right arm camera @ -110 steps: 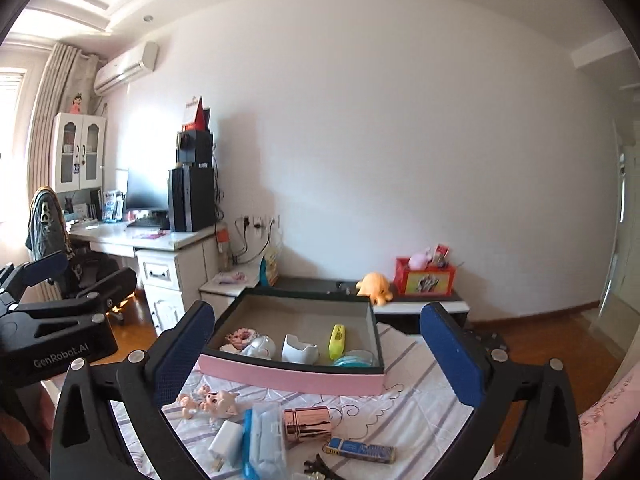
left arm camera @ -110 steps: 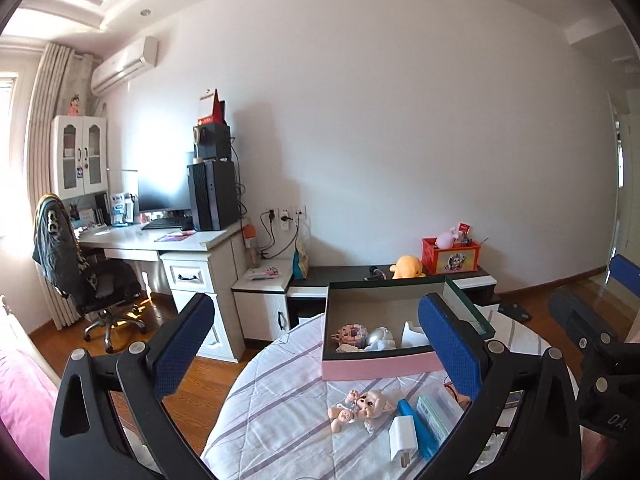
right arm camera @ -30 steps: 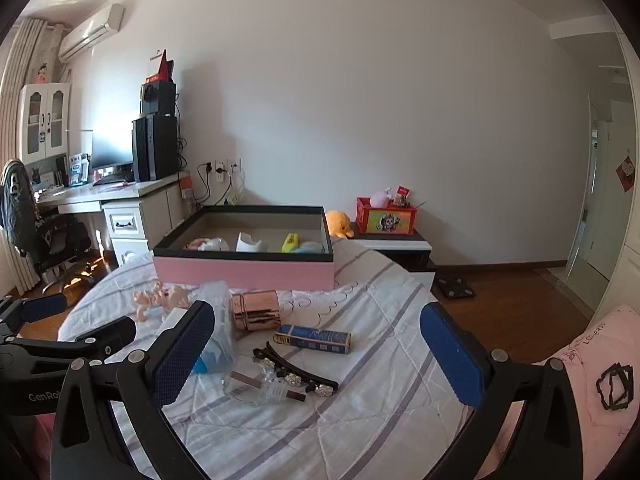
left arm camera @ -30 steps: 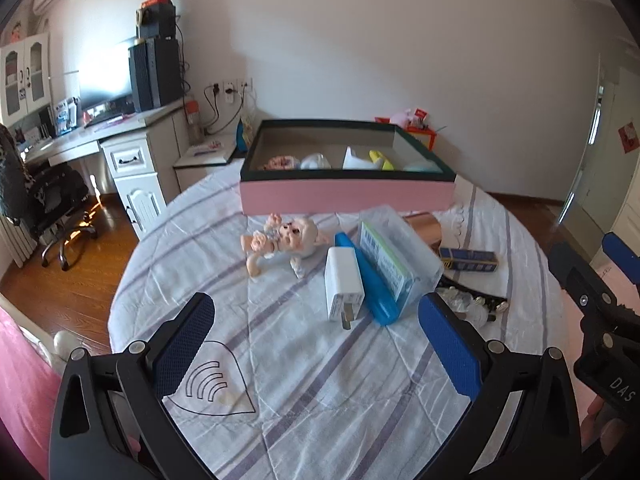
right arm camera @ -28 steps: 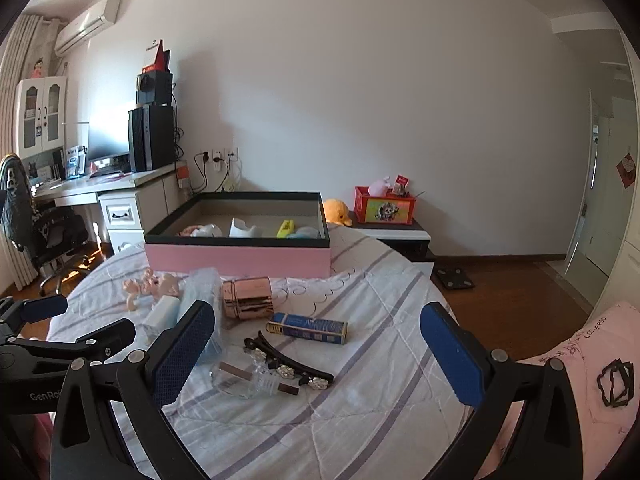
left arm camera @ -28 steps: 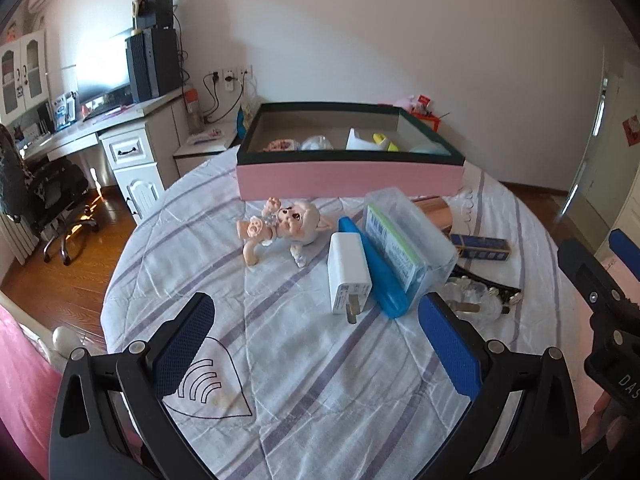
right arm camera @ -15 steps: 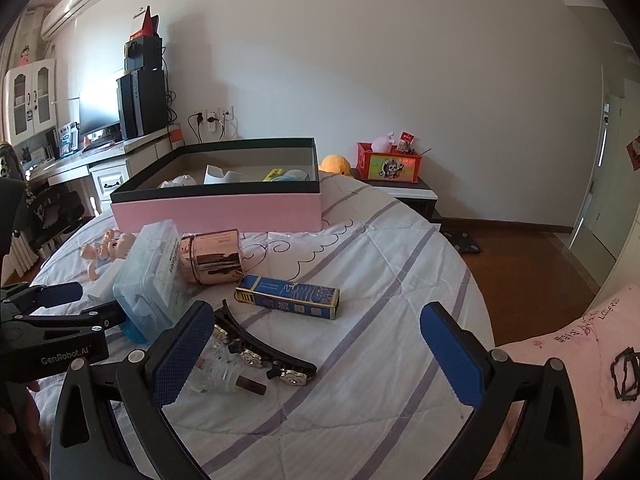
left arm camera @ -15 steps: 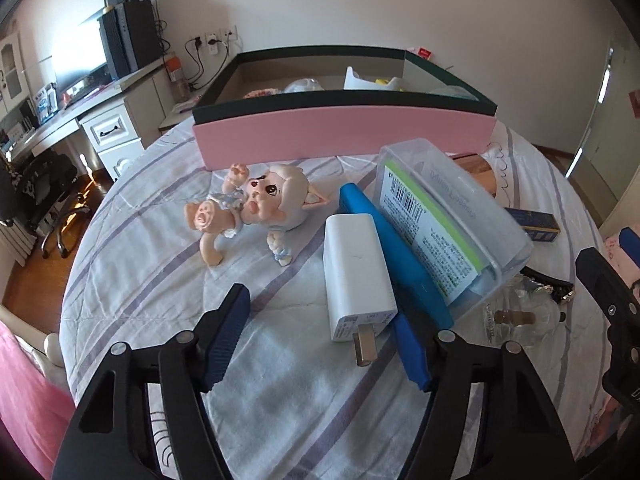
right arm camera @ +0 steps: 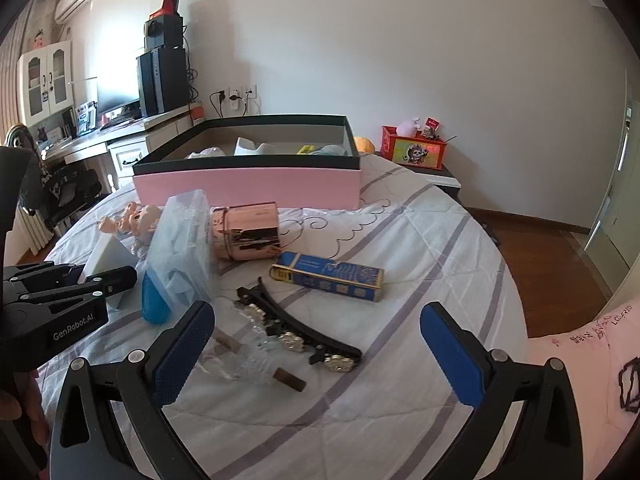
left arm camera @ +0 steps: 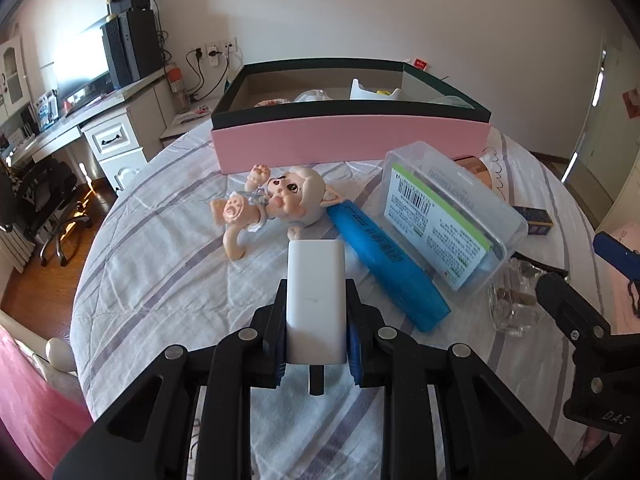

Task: Organize rigid objects
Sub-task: 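Grasp the white plug charger with the left gripper while the right grasps the glass jar, then lift the charger with the left gripper while the right lifts the glass jar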

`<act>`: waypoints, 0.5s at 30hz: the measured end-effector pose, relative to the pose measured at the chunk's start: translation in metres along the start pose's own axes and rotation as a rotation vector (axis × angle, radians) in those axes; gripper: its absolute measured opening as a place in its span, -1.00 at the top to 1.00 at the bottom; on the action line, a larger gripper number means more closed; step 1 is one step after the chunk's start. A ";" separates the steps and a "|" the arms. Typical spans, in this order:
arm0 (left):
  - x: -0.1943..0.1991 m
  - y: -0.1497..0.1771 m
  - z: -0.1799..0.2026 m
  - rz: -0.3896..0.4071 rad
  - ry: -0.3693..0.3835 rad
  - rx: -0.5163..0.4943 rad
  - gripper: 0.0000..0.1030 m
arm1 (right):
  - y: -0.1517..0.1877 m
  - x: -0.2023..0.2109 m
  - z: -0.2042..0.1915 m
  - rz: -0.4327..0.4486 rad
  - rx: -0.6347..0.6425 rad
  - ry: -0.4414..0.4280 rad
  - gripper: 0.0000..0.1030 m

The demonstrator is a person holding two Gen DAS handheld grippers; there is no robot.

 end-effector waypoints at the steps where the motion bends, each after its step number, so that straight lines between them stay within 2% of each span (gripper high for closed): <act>1: 0.003 0.004 -0.003 -0.003 -0.001 0.000 0.55 | 0.000 -0.001 -0.005 -0.007 0.006 0.003 -1.00; 5: 0.014 0.015 -0.012 0.001 0.011 0.003 0.55 | -0.001 -0.005 -0.022 -0.022 0.030 0.004 -0.99; 6: 0.015 0.015 -0.015 0.003 0.013 0.007 0.55 | -0.002 -0.007 -0.026 -0.030 0.044 0.010 -0.93; 8: 0.015 0.018 -0.017 -0.002 0.023 0.005 0.55 | 0.000 -0.011 -0.029 -0.046 0.055 0.010 -0.67; 10: 0.012 0.020 -0.019 -0.014 0.031 0.015 0.54 | 0.002 -0.016 -0.033 -0.067 0.059 -0.018 -0.30; 15: 0.004 0.020 -0.017 -0.010 0.028 0.003 0.54 | 0.005 -0.026 -0.033 -0.113 0.077 -0.007 -0.27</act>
Point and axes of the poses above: each gripper's, at about its wrist camera, not at the fingertips, and x roughly against the way its jaws point, z to its right, y to its underside, the point moved 7 cm from there along -x, roughly the way its jaws point, and after that the axes turned 11 degrees about x, right-handed, at the moved point
